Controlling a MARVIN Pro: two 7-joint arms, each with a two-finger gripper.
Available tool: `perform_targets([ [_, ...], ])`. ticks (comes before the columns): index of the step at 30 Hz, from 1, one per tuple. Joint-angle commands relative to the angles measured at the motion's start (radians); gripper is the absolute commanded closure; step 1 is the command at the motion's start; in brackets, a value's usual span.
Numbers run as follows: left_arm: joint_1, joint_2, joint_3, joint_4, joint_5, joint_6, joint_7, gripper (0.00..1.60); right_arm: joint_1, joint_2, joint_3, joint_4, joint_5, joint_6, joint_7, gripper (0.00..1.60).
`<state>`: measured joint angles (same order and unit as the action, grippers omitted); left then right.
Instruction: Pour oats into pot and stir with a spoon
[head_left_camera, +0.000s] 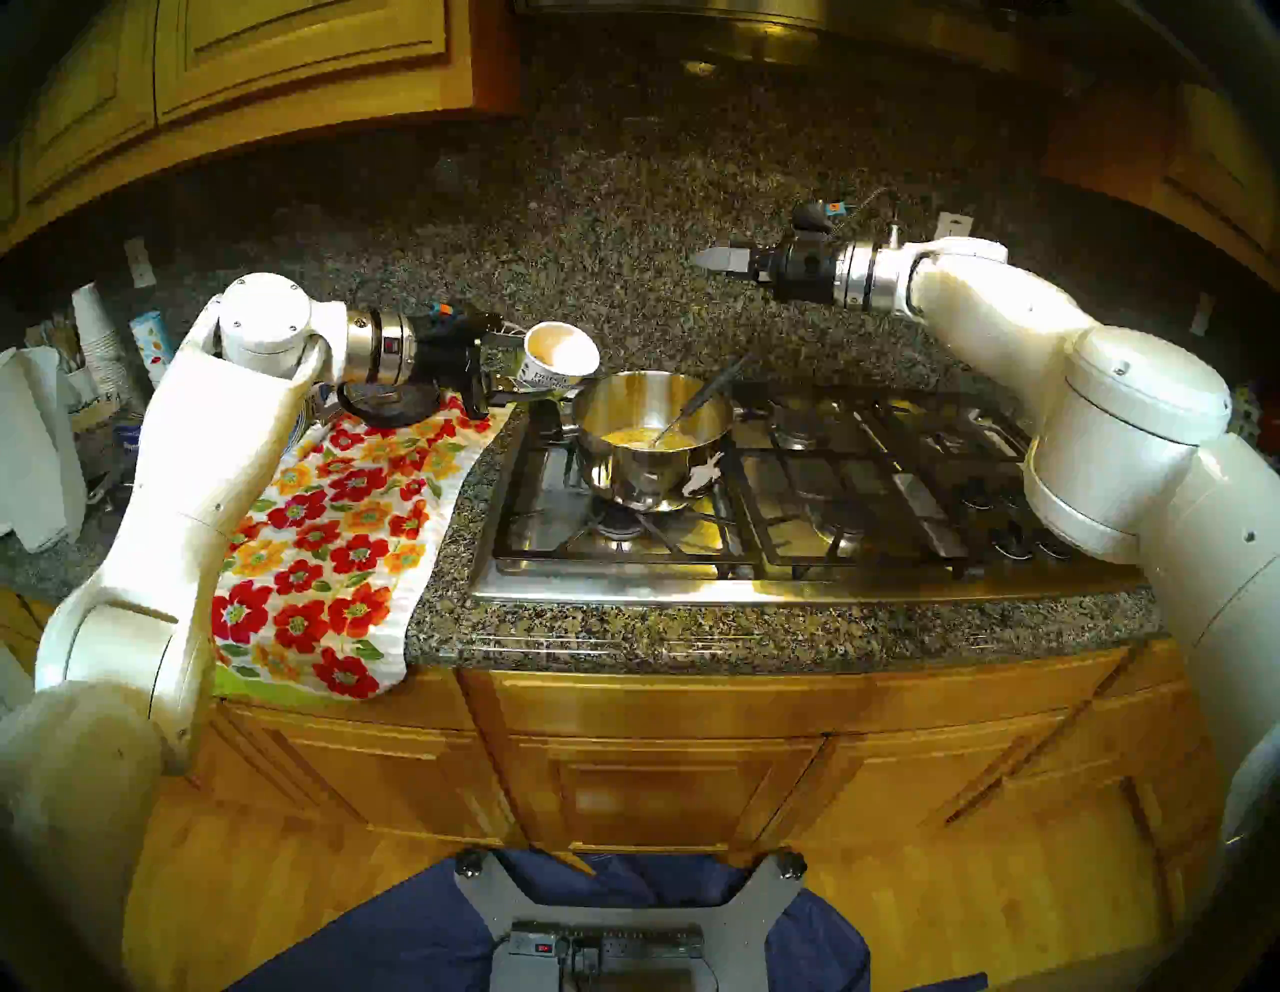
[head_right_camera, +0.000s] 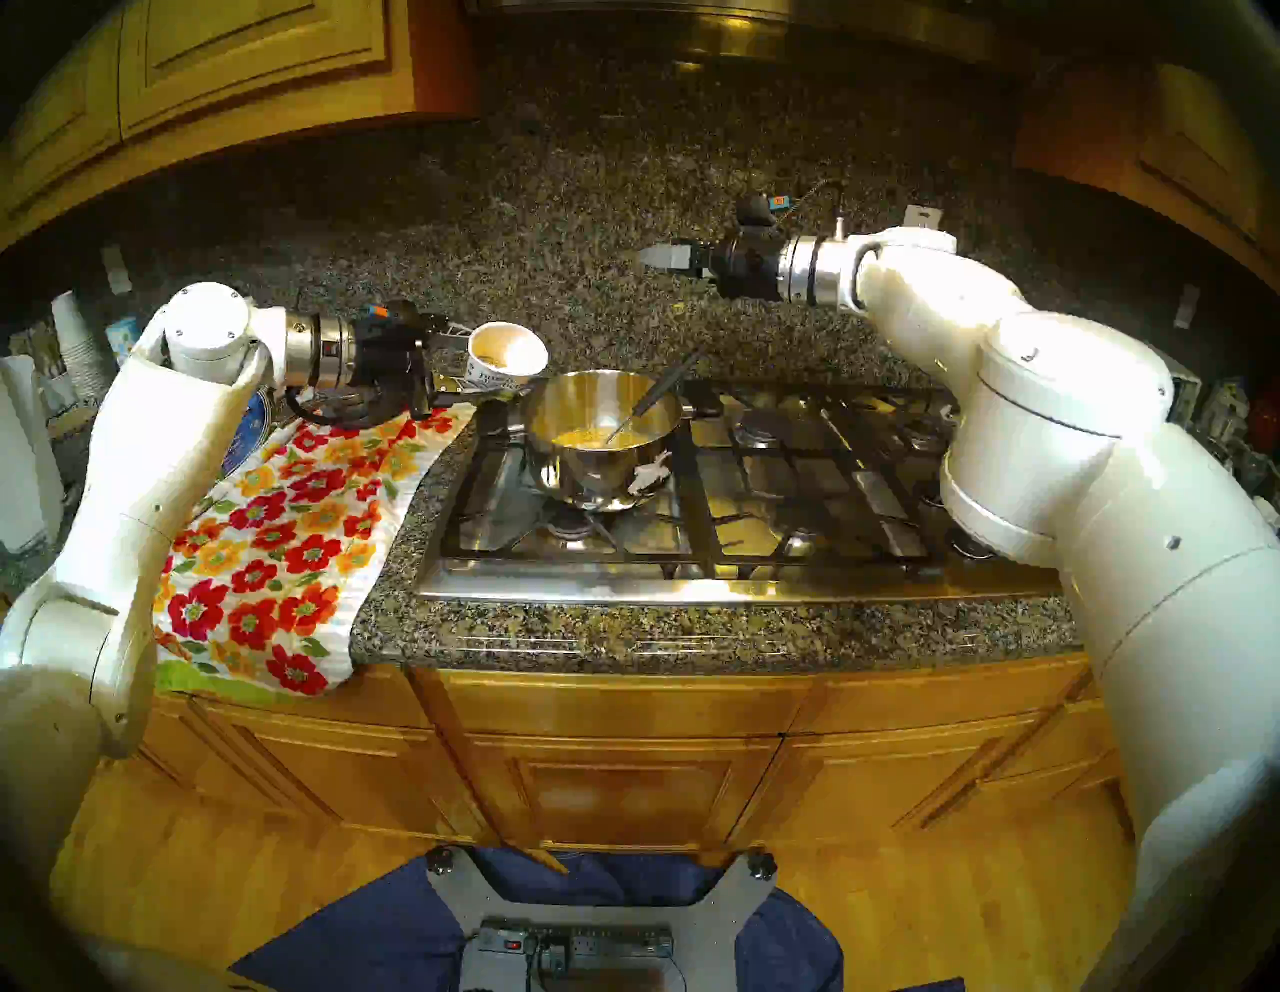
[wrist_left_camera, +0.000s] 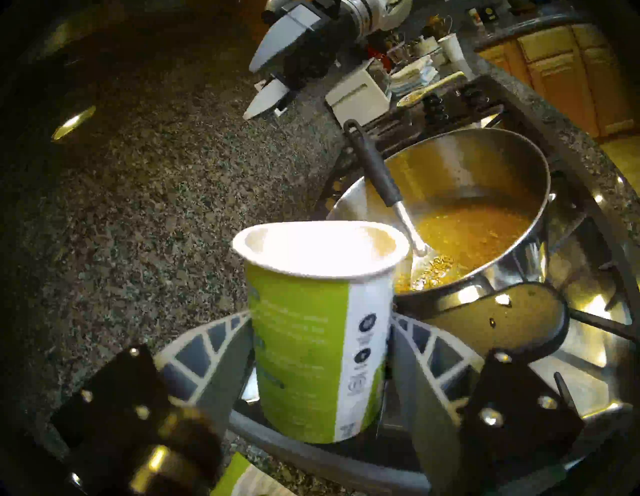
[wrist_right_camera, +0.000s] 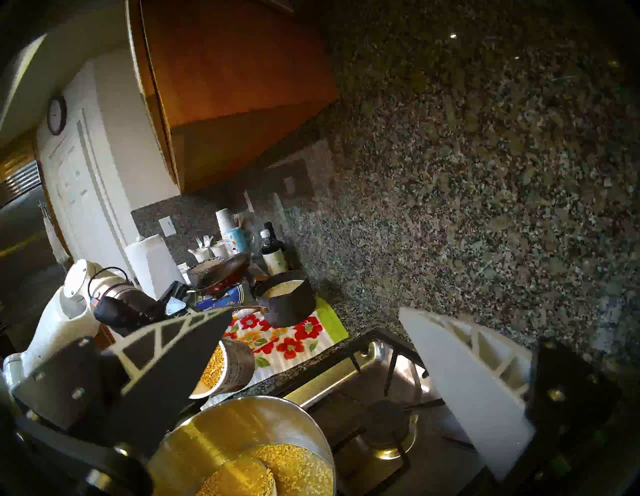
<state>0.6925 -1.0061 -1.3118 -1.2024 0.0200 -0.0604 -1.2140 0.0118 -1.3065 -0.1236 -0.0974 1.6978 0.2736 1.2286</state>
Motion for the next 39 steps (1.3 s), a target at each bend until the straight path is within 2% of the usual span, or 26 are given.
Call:
perform_targets([
  [1, -0.075, -0.019, 0.022, -0.043, 0.044, -0.027, 0.019, 0.8, 0.044, 0.001, 0.01, -0.003, 0.008, 0.001, 0.0, 0.0],
  [11, -0.1, -0.035, 0.081, -0.077, 0.14, -0.063, 0.047, 0.82, 0.044, 0.001, 0.01, -0.003, 0.007, 0.001, 0.0, 0.0],
  [19, -0.075, -0.03, 0.111, -0.134, 0.218, -0.107, 0.105, 0.82, 0.045, 0.001, 0.01, -0.003, 0.007, 0.002, 0.0, 0.0],
  [30, -0.028, -0.02, 0.111, -0.209, 0.265, -0.109, 0.157, 0.82, 0.045, 0.001, 0.01, -0.003, 0.007, 0.003, 0.0, 0.0],
  [39, 0.011, 0.003, 0.111, -0.262, 0.339, -0.157, 0.228, 0.82, 0.045, 0.001, 0.01, -0.003, 0.007, 0.003, 0.0, 0.0],
])
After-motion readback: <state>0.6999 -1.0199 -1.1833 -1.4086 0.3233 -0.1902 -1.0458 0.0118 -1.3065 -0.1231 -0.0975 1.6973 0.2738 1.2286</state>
